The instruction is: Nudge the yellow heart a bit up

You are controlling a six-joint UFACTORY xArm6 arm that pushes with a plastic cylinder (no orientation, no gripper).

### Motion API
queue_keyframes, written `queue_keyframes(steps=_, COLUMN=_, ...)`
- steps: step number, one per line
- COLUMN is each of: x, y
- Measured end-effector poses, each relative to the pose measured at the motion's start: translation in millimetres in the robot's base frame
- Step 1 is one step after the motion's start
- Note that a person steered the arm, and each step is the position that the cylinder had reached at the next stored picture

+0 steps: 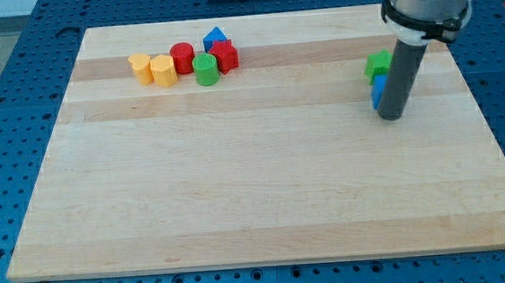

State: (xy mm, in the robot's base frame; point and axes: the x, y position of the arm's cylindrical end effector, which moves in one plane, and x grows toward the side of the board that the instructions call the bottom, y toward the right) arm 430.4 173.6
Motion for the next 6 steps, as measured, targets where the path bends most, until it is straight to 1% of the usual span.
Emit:
queue_keyframes(steps=1, x=-12, y=0)
queue_keyframes(steps=2, x=-7, y=-4)
queue_keyframes(steps=3, x=-3, y=-63)
queue_keyframes(steps=4, x=-3, y=-159)
queue_keyframes(steps=5, x=-18, y=-247)
queue_keyframes(steps=6, x=-65, y=-328)
